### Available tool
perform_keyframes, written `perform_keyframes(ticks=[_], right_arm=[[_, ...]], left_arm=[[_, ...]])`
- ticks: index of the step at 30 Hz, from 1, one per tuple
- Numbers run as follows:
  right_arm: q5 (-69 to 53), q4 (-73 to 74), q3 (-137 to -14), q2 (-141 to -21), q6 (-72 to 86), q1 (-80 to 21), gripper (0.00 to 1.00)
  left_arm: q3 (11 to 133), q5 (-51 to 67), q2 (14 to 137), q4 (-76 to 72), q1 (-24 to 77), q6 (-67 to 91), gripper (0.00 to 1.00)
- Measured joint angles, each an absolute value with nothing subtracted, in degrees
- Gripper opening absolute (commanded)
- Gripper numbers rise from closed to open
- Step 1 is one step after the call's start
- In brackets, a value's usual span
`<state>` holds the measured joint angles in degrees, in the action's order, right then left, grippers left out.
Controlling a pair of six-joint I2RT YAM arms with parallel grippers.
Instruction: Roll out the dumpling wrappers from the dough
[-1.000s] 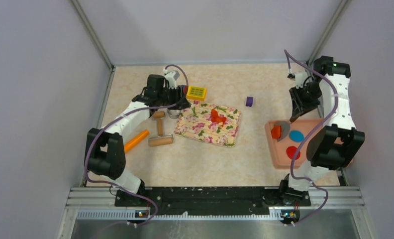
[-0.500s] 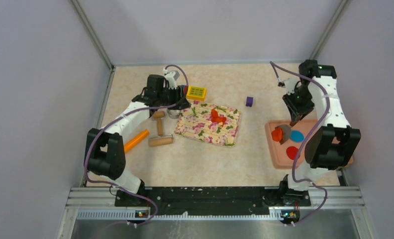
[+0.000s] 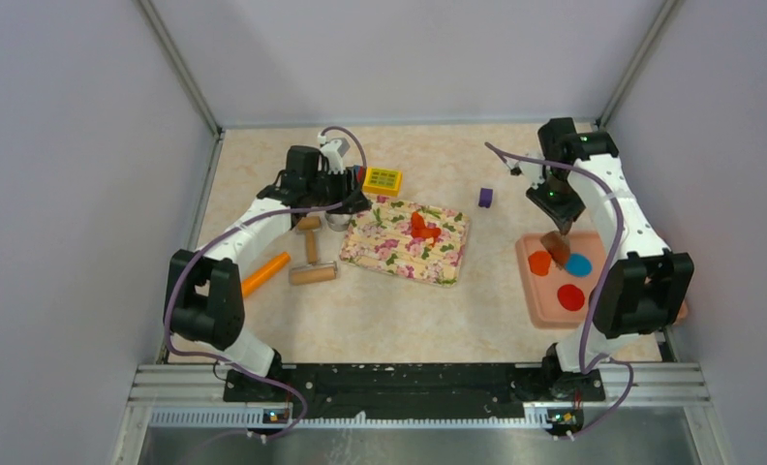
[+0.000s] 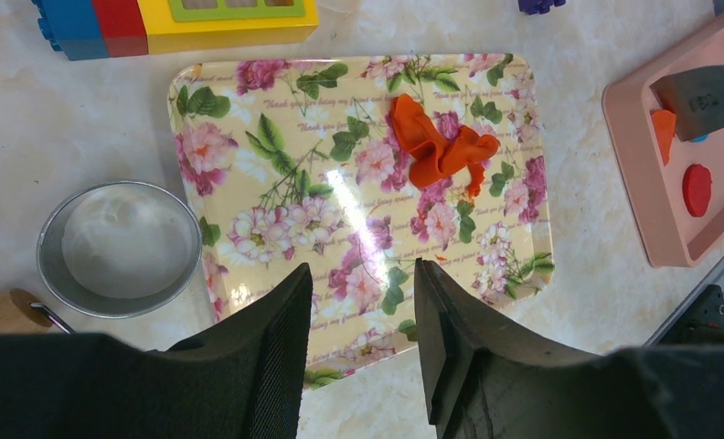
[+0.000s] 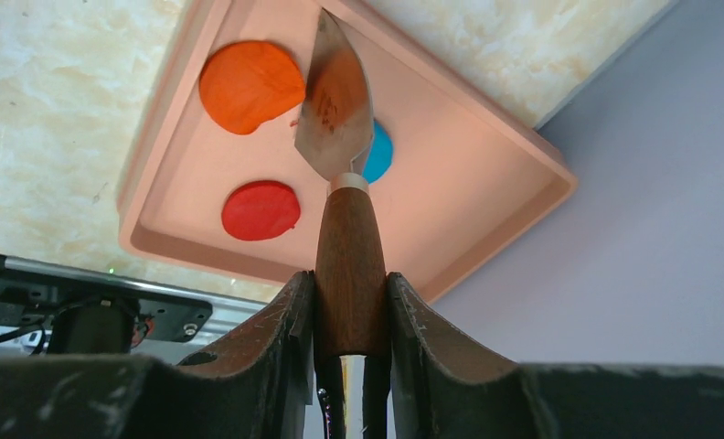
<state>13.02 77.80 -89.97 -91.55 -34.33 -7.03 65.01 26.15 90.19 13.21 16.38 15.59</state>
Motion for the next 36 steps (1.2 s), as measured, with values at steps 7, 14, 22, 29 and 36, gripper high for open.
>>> perform_keyframes(ticks=[7, 14, 22, 29, 36], right_arm=[[14.3, 77.8, -92.4, -91.5, -34.5, -7.5, 0.0], [11.6, 82.7, -111.6, -93.7, -31.9, -7.5, 0.0], [0.3, 82.9, -118.7, -93.7, -28.8, -7.5, 0.0], [-22.1, 77.2, -104.5, -90.0, -30.4, -7.5, 0.0], [-42.5, 73.0, -89.2, -89.2, -30.9, -7.5, 0.0]], left_arm=[[65.0, 26.2, 90.2, 13.1, 16.4, 16.1, 0.48], [65.0, 26.2, 90.2, 13.4, 16.4, 16.1, 0.48], [67.0, 25.9, 89.2, 18.0, 16.4, 11.7, 0.49], [69.3, 23.9, 81.7, 20.7, 16.4, 4.7, 0.54], [69.0, 17.9, 77.5, 22.4, 15.7, 2.9, 0.57]])
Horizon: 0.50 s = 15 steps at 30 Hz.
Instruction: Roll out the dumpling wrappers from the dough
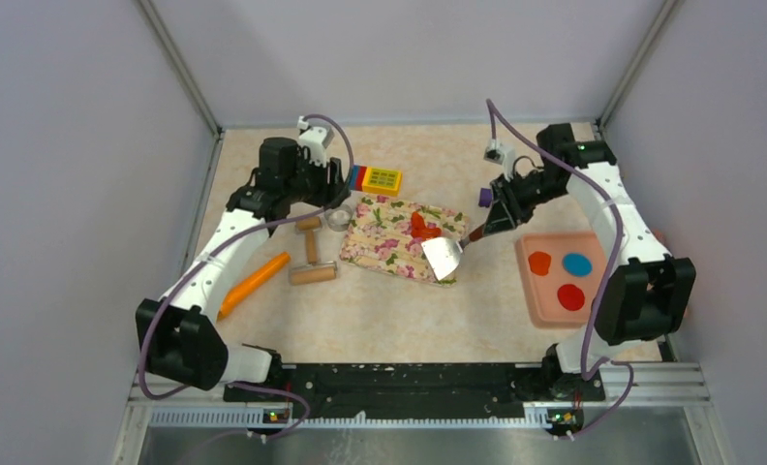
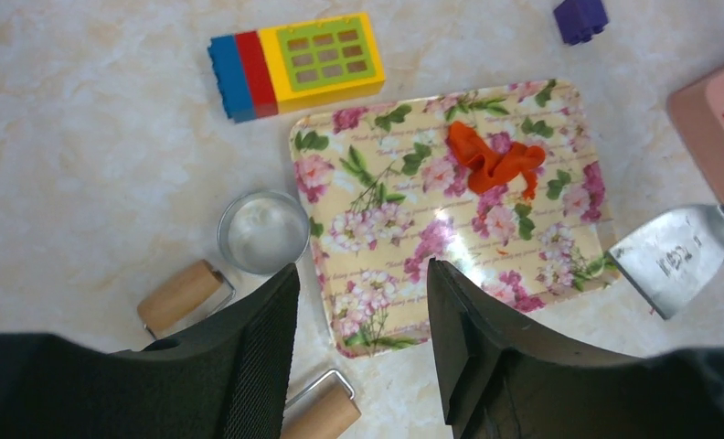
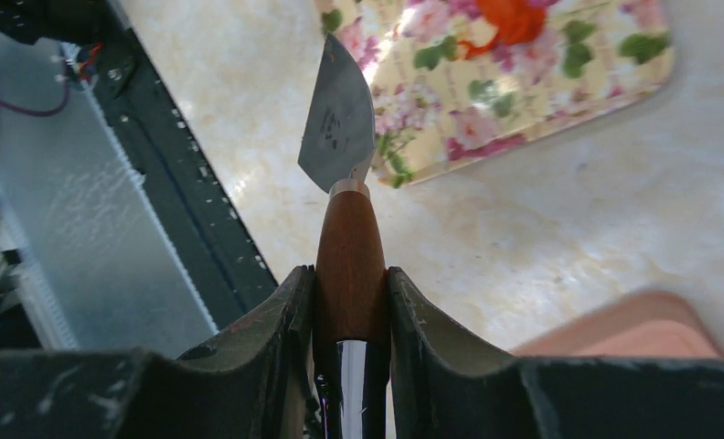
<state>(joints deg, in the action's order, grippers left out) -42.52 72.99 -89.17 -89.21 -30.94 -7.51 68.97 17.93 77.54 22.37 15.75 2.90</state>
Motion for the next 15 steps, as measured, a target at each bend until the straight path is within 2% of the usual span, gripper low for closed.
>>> perform_keyframes(ticks=[8, 15], right_arm=[[-52.4, 62.0, -72.5, -89.4, -26.9, -10.6, 0.0], [-55.3, 42.2, -58.3, -87.3, -13.3, -19.3, 0.0]], left_arm=[[63.9, 15.2, 77.4, 24.9, 12.5, 5.5, 0.59], [63.8, 15.1, 77.4, 24.9, 10.0, 7.3, 0.6]])
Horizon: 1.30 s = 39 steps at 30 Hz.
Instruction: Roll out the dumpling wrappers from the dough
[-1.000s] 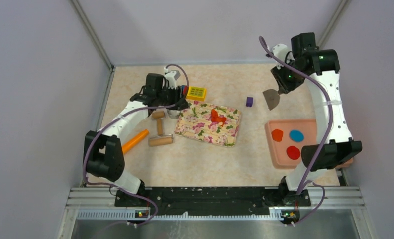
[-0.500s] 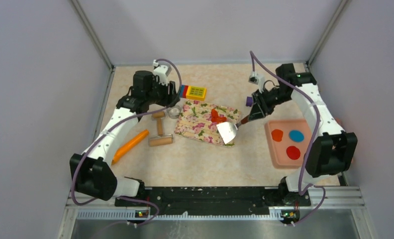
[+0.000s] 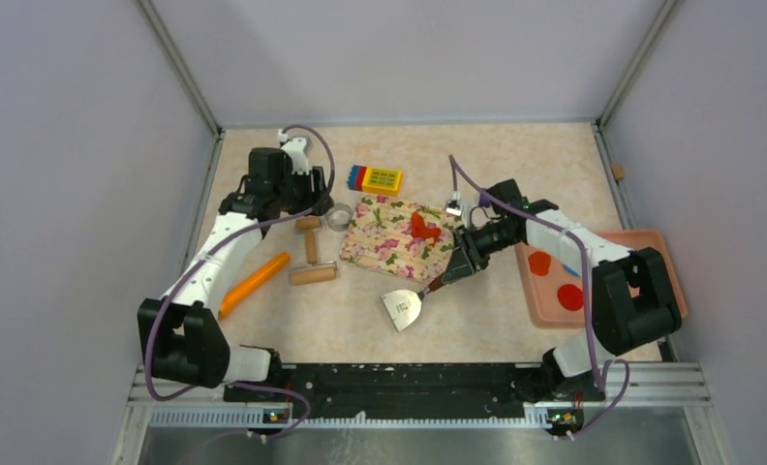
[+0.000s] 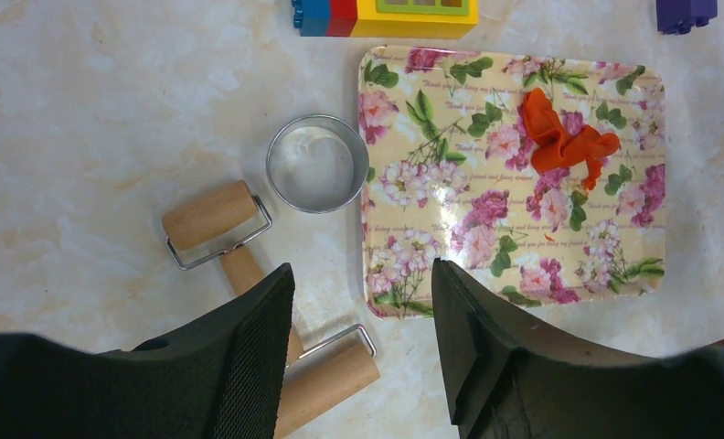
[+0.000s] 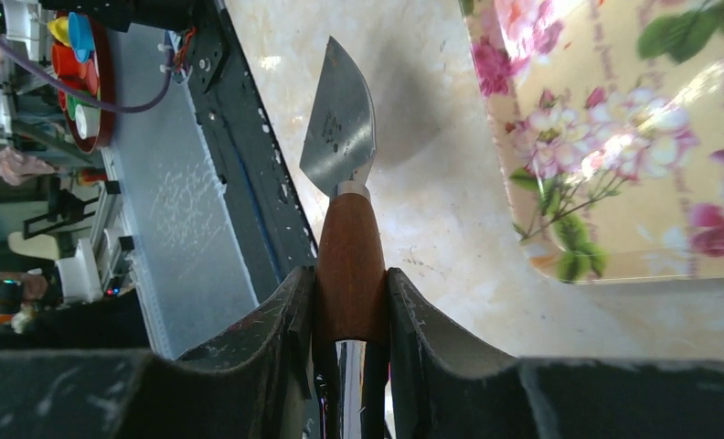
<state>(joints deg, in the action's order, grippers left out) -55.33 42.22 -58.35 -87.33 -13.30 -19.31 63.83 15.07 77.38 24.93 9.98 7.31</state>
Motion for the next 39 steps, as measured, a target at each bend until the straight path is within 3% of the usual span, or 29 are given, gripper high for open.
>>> perform_keyframes(ticks=[3, 7, 12, 15, 18, 26, 27, 28, 29, 33, 39], right_arm=[[-54.5, 34.5, -52.8, -87.0, -6.5, -21.6, 0.0], [-51.7, 28.3, -50.3, -87.5, -1.7, -22.8, 0.11], [-49.0, 25.1, -50.3, -89.1, 0.0, -23.3, 0.36], [-47.4, 25.8, -50.5, -89.1, -1.3, -23.6, 0.57], [-44.6, 28.6, -51.6, -89.1, -3.6, -23.6, 0.68], [-36.8, 38.1, -60.6, -88.3, -13.5, -22.8, 0.75], [-36.1, 39.0, -61.9, -87.8, -14.4, -22.3, 0.76], [-35.1, 40.0, -63.6, -87.2, -15.4, -21.5, 0.76], [-34.1, 40.7, -65.2, -86.5, -16.1, -20.5, 0.78], [-26.7, 40.4, -73.5, -84.1, -15.3, -15.2, 0.87], [-11.5, 35.9, -82.3, -81.3, -8.0, -11.4, 0.92]], left_arm=[[63.6, 15.2, 77.4, 24.9, 9.6, 7.4, 0.6], [62.7, 15.6, 77.4, 24.8, 9.6, 7.2, 0.6], [61.2, 16.9, 77.4, 24.8, 9.6, 7.1, 0.6], [60.9, 17.5, 77.3, 24.5, 9.6, 7.0, 0.6], [60.2, 18.4, 76.6, 23.9, 9.5, 6.9, 0.61], [57.7, 21.1, 73.3, 23.0, 8.9, 5.9, 0.68], [57.7, 21.2, 72.9, 22.9, 8.8, 5.3, 0.73], [57.7, 21.3, 72.6, 22.7, 8.7, 4.5, 0.95], [57.8, 21.3, 72.5, 22.6, 8.5, 3.7, 0.98], [60.1, 20.6, 72.5, 22.8, 7.3, 0.4, 0.99], [69.9, 17.4, 73.1, 23.7, 6.3, -3.6, 0.99]])
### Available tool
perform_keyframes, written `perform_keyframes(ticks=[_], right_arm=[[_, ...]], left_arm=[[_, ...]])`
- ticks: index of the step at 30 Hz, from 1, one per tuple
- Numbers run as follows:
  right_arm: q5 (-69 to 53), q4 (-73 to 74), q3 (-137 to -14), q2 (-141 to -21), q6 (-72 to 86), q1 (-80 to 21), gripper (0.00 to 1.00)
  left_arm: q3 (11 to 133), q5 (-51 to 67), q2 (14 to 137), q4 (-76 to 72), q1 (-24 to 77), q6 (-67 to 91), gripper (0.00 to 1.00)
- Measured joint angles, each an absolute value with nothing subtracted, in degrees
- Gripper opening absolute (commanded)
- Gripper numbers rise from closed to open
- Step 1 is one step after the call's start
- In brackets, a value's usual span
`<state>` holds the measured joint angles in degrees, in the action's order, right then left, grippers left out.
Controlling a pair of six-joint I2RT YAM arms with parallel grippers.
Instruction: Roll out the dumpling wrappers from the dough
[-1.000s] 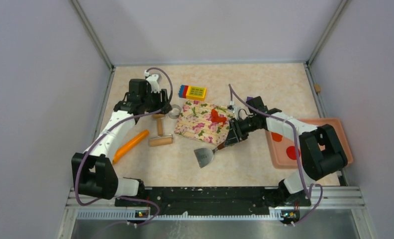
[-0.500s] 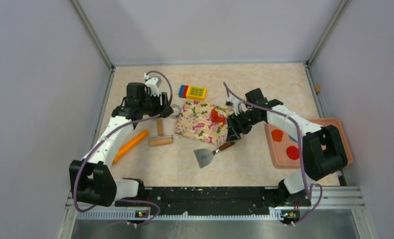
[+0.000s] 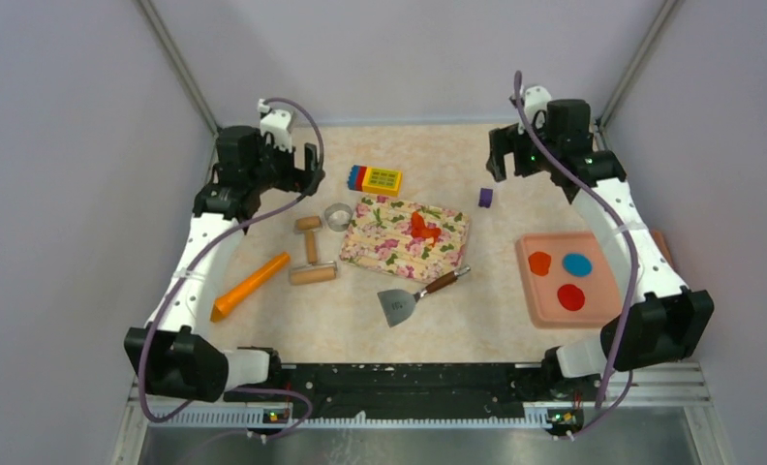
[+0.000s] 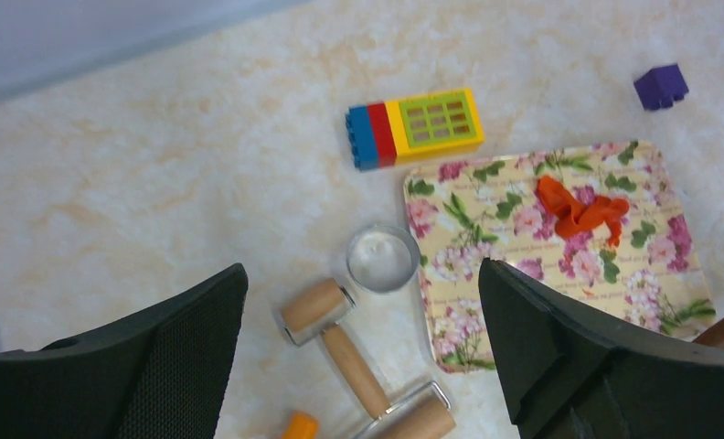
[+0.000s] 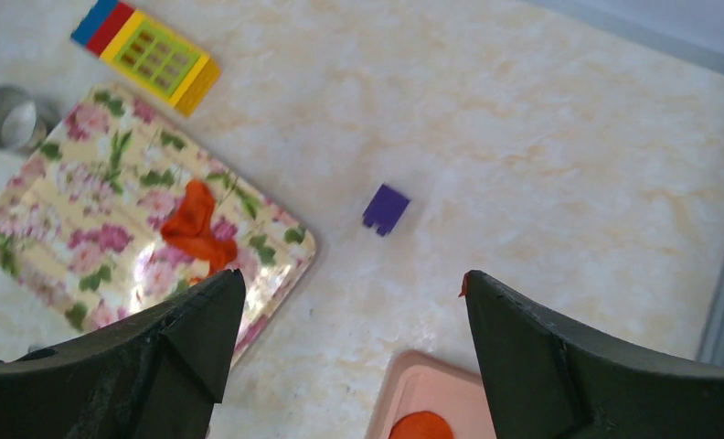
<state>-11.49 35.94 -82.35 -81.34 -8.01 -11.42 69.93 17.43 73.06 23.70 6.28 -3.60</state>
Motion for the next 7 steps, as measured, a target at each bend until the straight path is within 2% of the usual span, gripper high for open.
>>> perform_keyframes(ticks=[7], right_arm=[[1.3, 34.1, -93.3, -81.2, -1.5, -11.5, 0.92]], left_arm=[[81.3, 13.3, 73.8, 25.0, 6.3, -5.6, 0.99]])
